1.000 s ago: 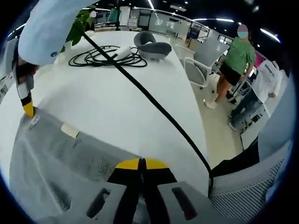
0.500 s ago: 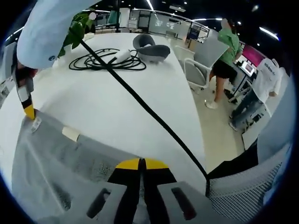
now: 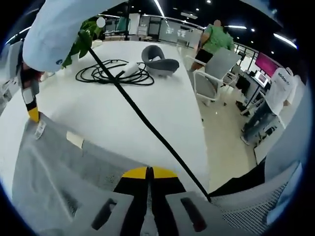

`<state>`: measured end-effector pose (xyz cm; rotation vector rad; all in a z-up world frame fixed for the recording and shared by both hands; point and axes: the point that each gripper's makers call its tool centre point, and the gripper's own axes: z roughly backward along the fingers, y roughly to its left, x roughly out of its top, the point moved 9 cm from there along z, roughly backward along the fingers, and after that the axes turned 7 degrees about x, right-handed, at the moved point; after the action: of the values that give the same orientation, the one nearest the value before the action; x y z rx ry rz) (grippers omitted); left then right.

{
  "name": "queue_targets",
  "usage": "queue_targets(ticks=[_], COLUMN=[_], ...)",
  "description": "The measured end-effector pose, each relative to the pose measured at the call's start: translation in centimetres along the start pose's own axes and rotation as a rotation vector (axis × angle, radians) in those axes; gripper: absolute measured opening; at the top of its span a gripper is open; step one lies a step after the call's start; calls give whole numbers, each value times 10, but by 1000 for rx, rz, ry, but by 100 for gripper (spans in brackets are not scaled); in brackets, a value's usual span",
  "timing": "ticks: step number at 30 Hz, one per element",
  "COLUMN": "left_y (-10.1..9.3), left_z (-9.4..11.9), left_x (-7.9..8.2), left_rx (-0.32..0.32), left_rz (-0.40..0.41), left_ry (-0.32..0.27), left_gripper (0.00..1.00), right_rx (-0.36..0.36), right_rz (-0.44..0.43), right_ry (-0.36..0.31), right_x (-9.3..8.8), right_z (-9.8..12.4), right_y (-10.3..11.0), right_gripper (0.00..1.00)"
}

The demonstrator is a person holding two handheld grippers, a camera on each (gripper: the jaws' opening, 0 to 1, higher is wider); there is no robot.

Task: Fold the towel on the table until its edges align and the towel forms a compact rectangular stack.

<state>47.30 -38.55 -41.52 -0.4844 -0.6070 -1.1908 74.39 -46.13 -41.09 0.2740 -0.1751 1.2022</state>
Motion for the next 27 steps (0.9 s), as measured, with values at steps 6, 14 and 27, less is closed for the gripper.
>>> queue_targets(ticks=[6, 14, 27], left_y=[-3, -4, -1], left_z=[1, 17, 57], left_x=[5, 10, 24], left_rx=[-4, 11, 47], left_rz=[-1, -15, -34], left_ry=[-22, -36, -67], left_gripper=[0, 0, 0], right_rx=[-10, -34, -77], right_rz=[-20, -19, 21], right_ry=[7, 5, 3], right_x=[-3, 4, 27], right_z=[16, 34, 68], right_y=[2, 9, 25], right_gripper=[3, 3, 3])
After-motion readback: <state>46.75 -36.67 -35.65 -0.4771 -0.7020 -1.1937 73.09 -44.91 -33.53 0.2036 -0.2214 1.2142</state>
